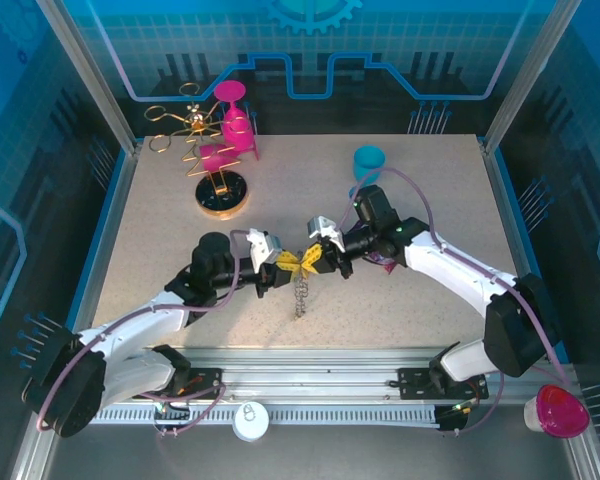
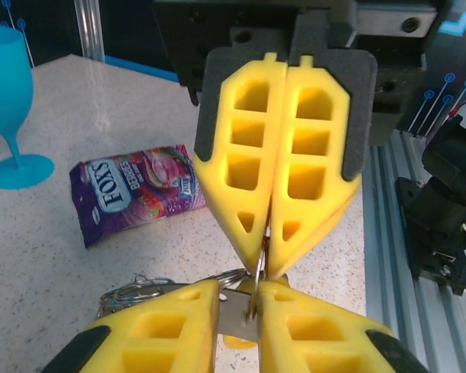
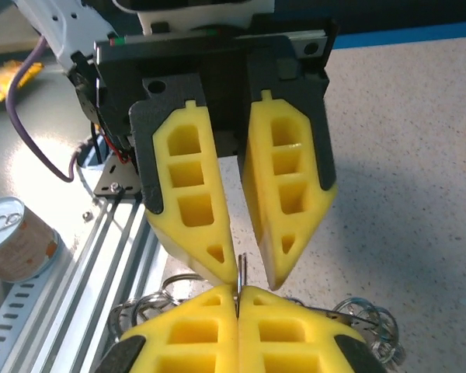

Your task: Put the keys on the keyring

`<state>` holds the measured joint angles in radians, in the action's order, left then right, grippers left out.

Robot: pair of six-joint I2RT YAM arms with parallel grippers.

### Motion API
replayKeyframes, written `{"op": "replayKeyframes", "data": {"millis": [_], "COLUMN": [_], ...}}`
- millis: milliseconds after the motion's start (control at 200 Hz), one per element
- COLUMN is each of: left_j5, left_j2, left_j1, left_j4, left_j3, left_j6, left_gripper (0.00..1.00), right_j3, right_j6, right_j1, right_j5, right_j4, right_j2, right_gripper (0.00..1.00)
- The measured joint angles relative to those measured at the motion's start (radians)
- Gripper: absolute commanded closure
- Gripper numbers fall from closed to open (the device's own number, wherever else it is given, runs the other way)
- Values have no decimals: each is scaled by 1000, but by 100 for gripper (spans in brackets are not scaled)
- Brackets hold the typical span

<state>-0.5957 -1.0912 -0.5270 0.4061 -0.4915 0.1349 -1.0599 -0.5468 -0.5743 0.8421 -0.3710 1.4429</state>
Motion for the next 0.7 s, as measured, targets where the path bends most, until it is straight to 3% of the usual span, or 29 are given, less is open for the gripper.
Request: {"op": "replayKeyframes", "data": {"millis": [175,330,385,475,570,700], "left_j5": [12,5,-1,-5,-4,-5], "left_j2": [-6,-21,-23,-23,-20,0], "left_j1": [0,-4,-6,-6,-6,-6], "left_j4": [-206,-285,-296,-289,-237,-154], "left_j3": [-105,-128,-128,-128,-113,-60], "left_j6": [85,130,136,137,134,133], "left_gripper": [82,100,100,100,100,100], "right_j3": [-159,-195,-195,-190,-124,-19], "right_j6": [-142,-177,-175,-142,-77,-2], "right_j1": [-34,-51,-51,-50,-30,21], "right_j5": [-116,-150,-151,-149,-110,-72], "right_j4": [-225,-289,-293,-277,-182,-97], "right_j2": [50,79,83,80,38,-38], "right_gripper": [100,100,100,77,69,67]}}
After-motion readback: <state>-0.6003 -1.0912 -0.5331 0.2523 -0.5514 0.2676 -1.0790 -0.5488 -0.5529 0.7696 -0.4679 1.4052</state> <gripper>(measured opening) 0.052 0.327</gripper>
